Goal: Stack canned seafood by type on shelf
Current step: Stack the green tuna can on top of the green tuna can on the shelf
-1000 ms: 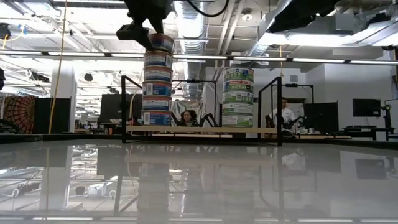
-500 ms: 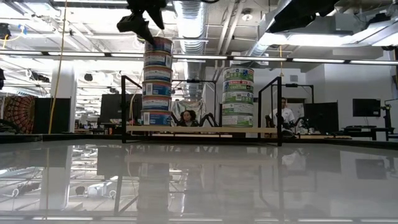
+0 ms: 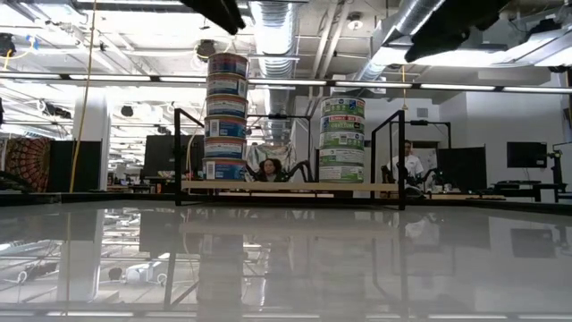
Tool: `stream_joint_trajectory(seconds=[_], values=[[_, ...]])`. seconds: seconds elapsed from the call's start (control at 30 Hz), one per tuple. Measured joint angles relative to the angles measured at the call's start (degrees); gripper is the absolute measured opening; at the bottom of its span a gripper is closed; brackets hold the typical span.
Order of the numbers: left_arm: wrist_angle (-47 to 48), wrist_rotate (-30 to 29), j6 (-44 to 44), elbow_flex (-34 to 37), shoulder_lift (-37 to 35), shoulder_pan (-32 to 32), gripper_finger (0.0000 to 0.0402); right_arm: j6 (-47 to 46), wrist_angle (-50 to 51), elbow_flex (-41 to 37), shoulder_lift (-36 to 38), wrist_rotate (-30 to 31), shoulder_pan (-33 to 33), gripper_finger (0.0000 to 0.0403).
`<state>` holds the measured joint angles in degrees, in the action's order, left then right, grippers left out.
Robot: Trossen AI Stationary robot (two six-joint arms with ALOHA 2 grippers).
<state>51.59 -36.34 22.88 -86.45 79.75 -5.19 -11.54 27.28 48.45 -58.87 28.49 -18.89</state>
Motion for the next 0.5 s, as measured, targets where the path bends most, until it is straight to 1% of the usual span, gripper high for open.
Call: stream_joint_trajectory(seconds=[0.13, 0.2, 0.23, 0.33, 0.43, 0.5], values=[[-0.27, 6.37, -16.03, 5.89, 0.00, -4.30, 0.0306, -6.86, 2.89, 2.26, -1.01, 0.04, -1.56, 0.0292], [-1.67, 8.44, -20.39, 10.32, 0.00, -6.39, 0.0299, -8.83, 4.97, 3.64, -2.39, -0.74, -2.30, 0.0292], [-3.67, 9.26, -21.70, 13.06, 0.00, -7.48, 0.0294, -10.04, 8.01, 4.59, -3.42, -2.61, -2.66, 0.0292], [-14.17, 10.08, -22.59, 22.11, 0.08, -10.71, 0.0281, -18.84, 21.93, 8.85, -7.60, -10.19, -3.40, 0.0292], [-30.72, 10.32, -20.53, 30.73, 0.13, -13.22, 0.0269, -26.17, 35.59, 12.62, -12.88, -17.01, -3.76, 0.0292], [-39.68, 10.10, -19.66, 34.44, 0.13, -14.18, 0.0264, -28.37, 41.40, 13.80, -16.64, -23.35, -4.24, 0.0292]])
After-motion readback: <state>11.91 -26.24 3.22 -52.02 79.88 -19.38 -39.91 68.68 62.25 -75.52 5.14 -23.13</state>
